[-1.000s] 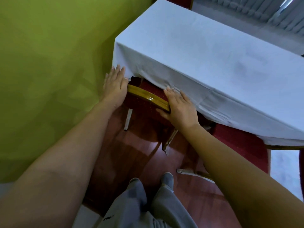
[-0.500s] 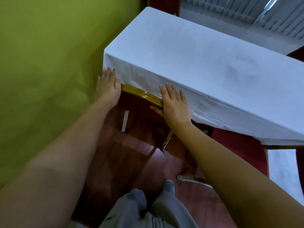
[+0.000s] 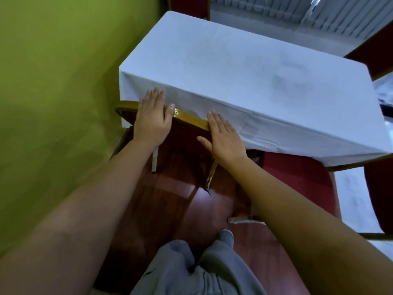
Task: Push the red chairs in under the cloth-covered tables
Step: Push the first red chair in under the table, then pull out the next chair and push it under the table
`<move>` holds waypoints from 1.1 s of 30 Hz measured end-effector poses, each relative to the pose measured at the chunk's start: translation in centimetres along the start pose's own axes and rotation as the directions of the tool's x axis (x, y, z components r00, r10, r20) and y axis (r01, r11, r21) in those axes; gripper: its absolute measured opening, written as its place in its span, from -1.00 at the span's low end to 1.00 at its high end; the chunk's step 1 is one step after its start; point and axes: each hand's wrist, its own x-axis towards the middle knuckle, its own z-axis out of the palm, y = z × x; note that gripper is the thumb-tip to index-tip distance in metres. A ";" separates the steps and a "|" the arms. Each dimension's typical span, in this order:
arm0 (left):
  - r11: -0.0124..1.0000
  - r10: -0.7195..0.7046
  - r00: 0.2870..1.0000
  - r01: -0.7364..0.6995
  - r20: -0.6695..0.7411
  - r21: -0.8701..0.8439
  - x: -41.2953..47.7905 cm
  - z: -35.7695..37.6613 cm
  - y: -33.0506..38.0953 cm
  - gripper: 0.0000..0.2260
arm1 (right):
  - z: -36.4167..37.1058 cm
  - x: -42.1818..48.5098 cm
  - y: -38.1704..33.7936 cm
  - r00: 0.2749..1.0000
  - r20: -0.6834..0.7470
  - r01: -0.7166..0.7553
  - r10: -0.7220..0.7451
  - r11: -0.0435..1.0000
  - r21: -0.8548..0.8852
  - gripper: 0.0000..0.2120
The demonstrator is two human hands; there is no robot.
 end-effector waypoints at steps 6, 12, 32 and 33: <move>0.959 0.181 0.983 -0.182 0.025 0.218 -2.1 1.3 3.8 -0.45 | -0.5 -4.5 3.0 0.997 0.050 -0.051 0.054 0.996 -0.067 -0.30; 0.891 0.287 0.943 -0.328 0.170 0.314 -5.4 4.2 9.4 -0.45 | -1.1 -10.2 8.0 0.987 0.081 -0.130 0.138 0.987 -0.099 -0.32; 0.907 0.326 0.775 -0.417 0.542 0.050 -15.3 21.5 39.5 -0.42 | -3.8 -35.6 34.5 0.810 0.006 -0.580 0.586 0.802 -0.143 -0.37; 0.907 0.330 0.769 -0.419 0.547 0.044 -15.7 22.2 41.0 -0.42 | -4.0 -36.7 35.6 0.798 -0.003 -0.596 0.602 0.790 -0.143 -0.37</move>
